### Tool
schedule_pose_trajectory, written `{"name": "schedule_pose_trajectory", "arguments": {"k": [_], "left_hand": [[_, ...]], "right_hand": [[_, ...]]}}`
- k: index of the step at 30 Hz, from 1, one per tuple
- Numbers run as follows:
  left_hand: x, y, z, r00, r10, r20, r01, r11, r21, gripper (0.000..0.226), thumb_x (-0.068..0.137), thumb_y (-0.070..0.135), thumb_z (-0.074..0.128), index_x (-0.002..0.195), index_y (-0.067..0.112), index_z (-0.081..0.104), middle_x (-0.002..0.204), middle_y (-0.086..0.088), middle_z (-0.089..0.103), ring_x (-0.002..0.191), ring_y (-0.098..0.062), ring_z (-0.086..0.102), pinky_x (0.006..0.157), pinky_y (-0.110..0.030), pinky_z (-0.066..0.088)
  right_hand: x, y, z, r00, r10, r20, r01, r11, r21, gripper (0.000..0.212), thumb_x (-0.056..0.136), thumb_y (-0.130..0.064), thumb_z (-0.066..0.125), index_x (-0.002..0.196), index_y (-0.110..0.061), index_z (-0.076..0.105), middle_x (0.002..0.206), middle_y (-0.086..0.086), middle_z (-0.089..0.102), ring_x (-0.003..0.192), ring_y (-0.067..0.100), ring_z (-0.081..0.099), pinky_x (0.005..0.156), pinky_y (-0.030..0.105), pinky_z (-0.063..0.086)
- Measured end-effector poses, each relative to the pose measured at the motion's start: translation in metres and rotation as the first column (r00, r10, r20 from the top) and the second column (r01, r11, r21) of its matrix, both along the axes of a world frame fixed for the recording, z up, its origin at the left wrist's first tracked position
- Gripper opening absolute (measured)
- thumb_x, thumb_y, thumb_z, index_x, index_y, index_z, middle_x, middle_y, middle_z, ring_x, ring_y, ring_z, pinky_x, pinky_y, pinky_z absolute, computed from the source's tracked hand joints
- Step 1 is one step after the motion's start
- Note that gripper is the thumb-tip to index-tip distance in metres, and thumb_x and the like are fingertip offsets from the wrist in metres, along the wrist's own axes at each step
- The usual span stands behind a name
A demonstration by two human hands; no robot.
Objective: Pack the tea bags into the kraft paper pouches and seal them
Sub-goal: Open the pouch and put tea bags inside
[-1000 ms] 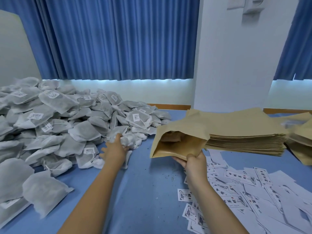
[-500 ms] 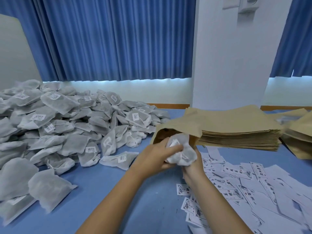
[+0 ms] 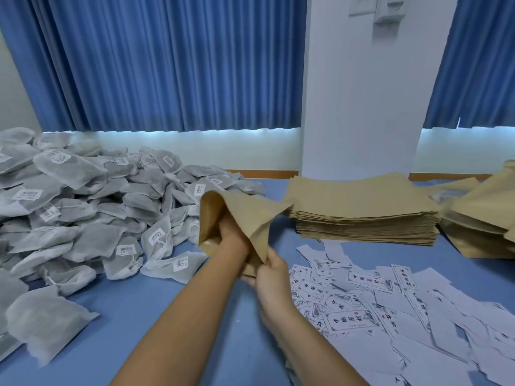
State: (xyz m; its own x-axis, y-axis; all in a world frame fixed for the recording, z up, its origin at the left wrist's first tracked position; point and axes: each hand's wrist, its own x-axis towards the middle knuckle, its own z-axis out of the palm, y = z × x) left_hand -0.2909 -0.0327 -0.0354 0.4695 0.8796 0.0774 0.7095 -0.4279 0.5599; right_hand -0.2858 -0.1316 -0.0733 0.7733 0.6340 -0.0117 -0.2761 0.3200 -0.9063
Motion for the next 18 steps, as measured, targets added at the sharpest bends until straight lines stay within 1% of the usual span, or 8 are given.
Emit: {"name": "schedule_pose_trajectory", "arguments": {"k": [2, 5, 8, 10, 12, 14, 16, 18], "left_hand": [[0.01, -0.005, 0.013, 0.937, -0.055, -0.345, 0.105, 0.986, 0.129, 0.043, 0.102, 0.024, 0.037, 0.141, 0.009, 0.031, 0.143, -0.014, 0.037, 0.131, -0.029, 0.039, 0.109, -0.033, 0.029], [0.0, -0.022, 0.019, 0.844, -0.244, -0.478, 0.35, 0.925, 0.146, 0.04, 0.096, 0.023, 0.048, 0.133, 0.009, 0.044, 0.128, -0.015, 0.055, 0.113, -0.031, 0.056, 0.089, -0.034, 0.047], [-0.031, -0.05, 0.026, 0.979, -0.184, -0.094, 0.196, 0.689, 0.698, 0.02, 0.092, 0.032, 0.047, 0.102, 0.019, 0.058, 0.087, -0.002, 0.061, 0.083, -0.025, 0.06, 0.05, -0.027, 0.034], [-0.057, -0.063, 0.036, 0.952, -0.213, 0.218, -0.061, 0.568, 0.821, 0.029, 0.085, 0.042, 0.052, 0.103, 0.021, 0.06, 0.089, -0.003, 0.054, 0.087, -0.024, 0.05, 0.046, -0.026, 0.031], [-0.066, -0.057, 0.038, 0.935, -0.073, 0.346, -0.185, 0.733, 0.655, 0.06, 0.079, 0.05, 0.059, 0.13, 0.021, 0.047, 0.109, -0.01, 0.045, 0.101, -0.028, 0.043, 0.053, -0.031, 0.039], [-0.059, -0.043, 0.034, 0.937, -0.049, 0.345, -0.051, 0.96, 0.277, 0.057, 0.086, 0.041, 0.059, 0.137, 0.024, 0.041, 0.121, -0.014, 0.045, 0.111, -0.032, 0.047, 0.074, -0.041, 0.049], [-0.043, -0.035, 0.026, 0.878, -0.155, 0.454, 0.13, 0.988, 0.085, 0.021, 0.093, 0.016, 0.047, 0.111, 0.016, 0.059, 0.11, -0.02, 0.056, 0.102, -0.037, 0.056, 0.081, -0.037, 0.049], [-0.03, -0.042, 0.013, 0.844, -0.227, 0.486, 0.157, 0.971, 0.18, 0.025, 0.091, 0.001, 0.039, 0.097, 0.008, 0.062, 0.097, -0.019, 0.059, 0.092, -0.035, 0.057, 0.073, -0.029, 0.041]], "right_hand": [[0.007, -0.003, 0.006, 0.998, 0.013, -0.055, -0.012, 1.0, 0.01, 0.062, 0.079, 0.022, 0.02, 0.099, -0.013, 0.067, 0.09, 0.011, 0.072, 0.067, 0.018, 0.071, 0.058, 0.027, 0.057], [0.023, -0.01, 0.015, 0.992, 0.003, -0.128, 0.003, 0.999, 0.052, 0.062, 0.078, 0.022, 0.014, 0.108, -0.006, 0.061, 0.079, 0.009, 0.07, 0.059, 0.015, 0.068, 0.052, 0.027, 0.055], [0.037, -0.019, 0.029, 0.986, 0.001, -0.168, 0.019, 0.993, 0.116, 0.058, 0.079, 0.023, 0.018, 0.112, -0.005, 0.056, 0.086, 0.012, 0.066, 0.072, 0.02, 0.065, 0.049, 0.03, 0.055], [0.047, -0.03, 0.04, 0.988, 0.046, -0.147, -0.03, 0.994, 0.109, 0.049, 0.084, 0.021, 0.022, 0.114, -0.002, 0.053, 0.098, 0.016, 0.063, 0.08, 0.028, 0.064, 0.049, 0.031, 0.056], [0.061, -0.045, 0.052, 0.985, 0.157, -0.072, -0.155, 0.987, 0.03, 0.036, 0.089, 0.017, 0.029, 0.11, 0.001, 0.052, 0.097, 0.019, 0.066, 0.078, 0.035, 0.068, 0.051, 0.031, 0.057], [0.076, -0.065, 0.061, 0.926, 0.374, 0.051, -0.369, 0.925, -0.092, 0.019, 0.095, 0.006, 0.039, 0.108, 0.002, 0.052, 0.097, 0.018, 0.07, 0.083, 0.04, 0.07, 0.057, 0.032, 0.058], [0.093, -0.09, 0.058, 0.863, 0.496, 0.09, -0.475, 0.86, -0.187, 0.026, 0.101, -0.021, 0.045, 0.113, 0.001, 0.054, 0.111, 0.017, 0.067, 0.097, 0.042, 0.067, 0.072, 0.038, 0.059], [0.11, -0.106, 0.047, 0.908, 0.385, 0.165, -0.294, 0.867, -0.403, 0.043, 0.101, -0.039, 0.039, 0.121, -0.007, 0.059, 0.12, 0.014, 0.065, 0.103, 0.037, 0.066, 0.088, 0.043, 0.054]]}}
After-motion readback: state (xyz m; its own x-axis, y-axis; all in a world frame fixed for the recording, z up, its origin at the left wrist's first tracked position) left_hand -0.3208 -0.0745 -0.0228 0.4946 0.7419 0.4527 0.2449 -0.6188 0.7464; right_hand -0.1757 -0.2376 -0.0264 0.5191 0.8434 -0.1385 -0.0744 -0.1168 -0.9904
